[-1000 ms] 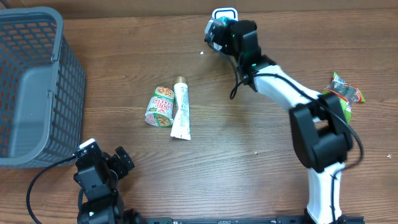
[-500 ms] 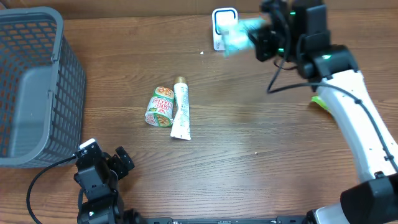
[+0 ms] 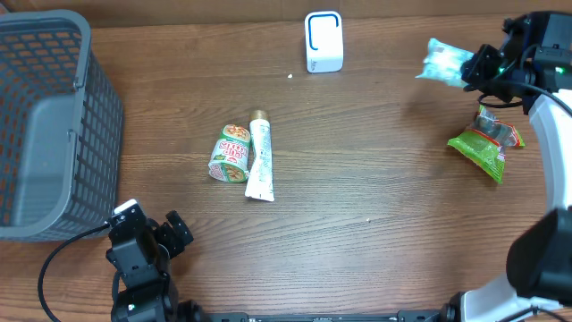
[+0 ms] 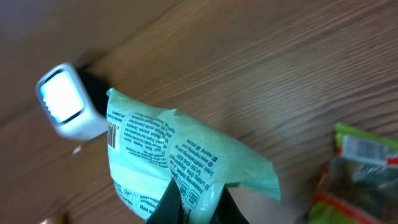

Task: Scan the item barcode
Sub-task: 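Carry the packet right and drop it beside the snack bag, then move the right gripper left to the white tube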

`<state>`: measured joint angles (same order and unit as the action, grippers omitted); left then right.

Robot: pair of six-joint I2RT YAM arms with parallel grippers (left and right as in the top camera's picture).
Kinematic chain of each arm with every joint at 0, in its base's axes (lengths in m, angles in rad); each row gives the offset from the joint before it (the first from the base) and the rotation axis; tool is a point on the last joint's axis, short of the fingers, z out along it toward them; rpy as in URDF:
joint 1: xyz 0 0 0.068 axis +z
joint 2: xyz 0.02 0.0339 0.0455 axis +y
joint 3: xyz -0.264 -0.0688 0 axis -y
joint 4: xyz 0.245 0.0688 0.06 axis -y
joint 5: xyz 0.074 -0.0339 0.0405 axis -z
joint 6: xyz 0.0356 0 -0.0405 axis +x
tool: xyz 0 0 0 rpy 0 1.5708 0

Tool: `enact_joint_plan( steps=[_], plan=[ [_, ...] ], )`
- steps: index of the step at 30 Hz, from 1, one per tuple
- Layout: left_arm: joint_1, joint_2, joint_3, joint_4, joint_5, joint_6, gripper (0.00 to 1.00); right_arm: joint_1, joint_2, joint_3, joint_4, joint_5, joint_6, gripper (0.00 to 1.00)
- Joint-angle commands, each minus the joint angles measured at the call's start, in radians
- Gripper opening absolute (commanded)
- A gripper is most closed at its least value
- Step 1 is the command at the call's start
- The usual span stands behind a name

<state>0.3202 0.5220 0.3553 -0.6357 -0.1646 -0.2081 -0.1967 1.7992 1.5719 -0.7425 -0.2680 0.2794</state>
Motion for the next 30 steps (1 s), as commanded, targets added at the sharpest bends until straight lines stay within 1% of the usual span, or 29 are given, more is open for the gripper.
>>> enact_joint_plan(
  steps=[1, 3, 5, 7, 8, 10, 11, 13, 14, 16, 17, 19, 21, 23, 24, 25, 27, 30],
  plan=[
    [-0.006, -0.005, 0.018, 0.004, 0.005, -0.009, 1.00, -0.006, 0.093, -0.015, 0.045, 0.059, -0.017, 0.04],
    [-0.006, -0.005, 0.018, 0.004, 0.005, -0.009, 1.00, -0.006, 0.146, -0.015, 0.069, 0.070, -0.056, 0.04],
    [-0.006, -0.005, 0.018, 0.004, 0.005, -0.009, 1.00, -0.007, 0.211, -0.015, 0.074, 0.154, -0.046, 0.04],
    [-0.006, -0.005, 0.018, 0.004, 0.005, -0.009, 0.99, -0.010, 0.248, -0.015, 0.064, 0.188, -0.037, 0.04],
    [-0.006, -0.005, 0.018, 0.004, 0.005, -0.009, 0.99, -0.010, 0.260, -0.015, 0.061, 0.201, -0.036, 0.05],
    [-0.006, -0.005, 0.018, 0.004, 0.005, -0.009, 1.00, -0.013, 0.274, -0.015, 0.058, 0.234, -0.029, 0.12],
    [-0.006, -0.005, 0.018, 0.004, 0.005, -0.009, 0.99, -0.015, 0.276, -0.015, 0.055, 0.267, -0.005, 0.24],
    [-0.006, -0.005, 0.018, 0.004, 0.005, -0.009, 1.00, -0.021, 0.275, -0.014, 0.044, 0.330, 0.041, 0.53],
    [-0.006, -0.005, 0.018, 0.004, 0.005, -0.009, 1.00, -0.025, 0.274, -0.010, 0.034, 0.339, 0.043, 0.65],
    [-0.006, -0.005, 0.018, 0.004, 0.005, -0.009, 1.00, -0.039, 0.270, 0.013, -0.009, 0.338, 0.059, 0.81],
    [-0.006, -0.005, 0.018, 0.004, 0.005, -0.009, 1.00, -0.045, 0.264, 0.029, -0.029, 0.338, 0.062, 0.86],
    [-0.006, -0.005, 0.018, 0.004, 0.005, -0.009, 0.99, -0.051, 0.249, 0.060, -0.064, 0.337, 0.061, 0.91],
    [-0.006, -0.005, 0.018, 0.004, 0.005, -0.009, 1.00, -0.055, 0.221, 0.109, -0.120, 0.324, 0.061, 0.93],
    [-0.006, -0.005, 0.018, 0.004, 0.005, -0.009, 1.00, -0.054, 0.192, 0.164, -0.168, 0.259, 0.039, 0.93],
    [-0.006, -0.005, 0.018, 0.004, 0.005, -0.009, 1.00, -0.052, 0.176, 0.195, -0.191, 0.190, 0.005, 0.93],
    [-0.006, -0.005, 0.018, 0.004, 0.005, -0.009, 1.00, -0.040, 0.148, 0.233, -0.206, 0.031, -0.055, 0.92],
    [-0.006, -0.005, 0.018, 0.004, 0.005, -0.009, 1.00, -0.018, 0.126, 0.248, -0.198, -0.153, -0.100, 0.90],
    [-0.006, -0.005, 0.018, 0.004, 0.005, -0.009, 1.00, 0.038, 0.122, 0.247, -0.195, -0.319, -0.109, 0.90]
  ],
)
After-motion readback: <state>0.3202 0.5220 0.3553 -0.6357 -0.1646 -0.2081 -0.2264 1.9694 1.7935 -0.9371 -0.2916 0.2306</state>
